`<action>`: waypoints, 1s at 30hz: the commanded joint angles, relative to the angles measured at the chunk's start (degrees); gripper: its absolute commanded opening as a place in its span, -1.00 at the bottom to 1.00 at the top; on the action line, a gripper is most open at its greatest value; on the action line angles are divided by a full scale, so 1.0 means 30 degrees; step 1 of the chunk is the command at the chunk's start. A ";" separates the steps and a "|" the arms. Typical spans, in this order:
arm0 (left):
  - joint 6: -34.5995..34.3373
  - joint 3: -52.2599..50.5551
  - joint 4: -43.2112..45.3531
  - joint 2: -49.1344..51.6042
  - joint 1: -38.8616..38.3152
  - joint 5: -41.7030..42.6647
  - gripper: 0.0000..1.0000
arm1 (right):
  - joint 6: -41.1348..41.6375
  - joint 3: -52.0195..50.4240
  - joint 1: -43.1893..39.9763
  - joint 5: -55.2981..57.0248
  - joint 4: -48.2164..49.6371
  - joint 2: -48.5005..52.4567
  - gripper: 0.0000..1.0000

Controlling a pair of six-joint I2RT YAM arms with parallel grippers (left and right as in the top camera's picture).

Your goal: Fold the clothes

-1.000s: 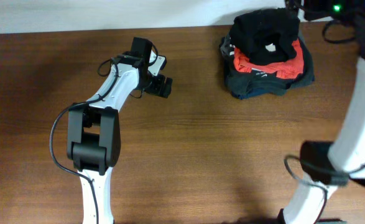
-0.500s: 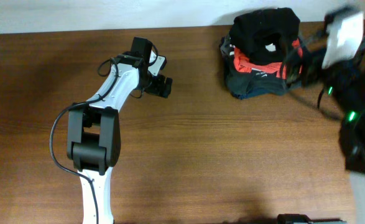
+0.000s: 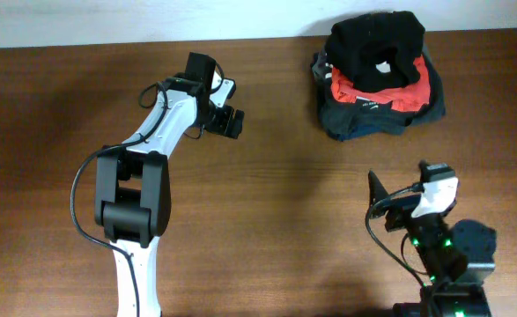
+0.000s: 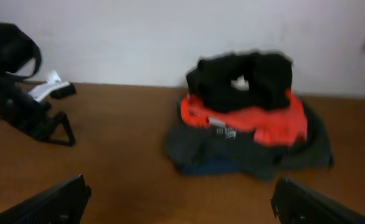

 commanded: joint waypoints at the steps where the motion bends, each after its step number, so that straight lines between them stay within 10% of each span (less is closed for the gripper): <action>1: -0.0240 -0.0051 -0.0022 0.0226 -0.0058 0.0007 0.98 | 0.1588 -0.1843 0.0124 0.0801 0.0423 -0.1566 0.98; 30: -0.0240 -0.0051 -0.0022 0.0226 -0.0058 0.0007 0.98 | 0.1537 -0.7023 0.1093 0.1494 0.1311 -0.7905 0.97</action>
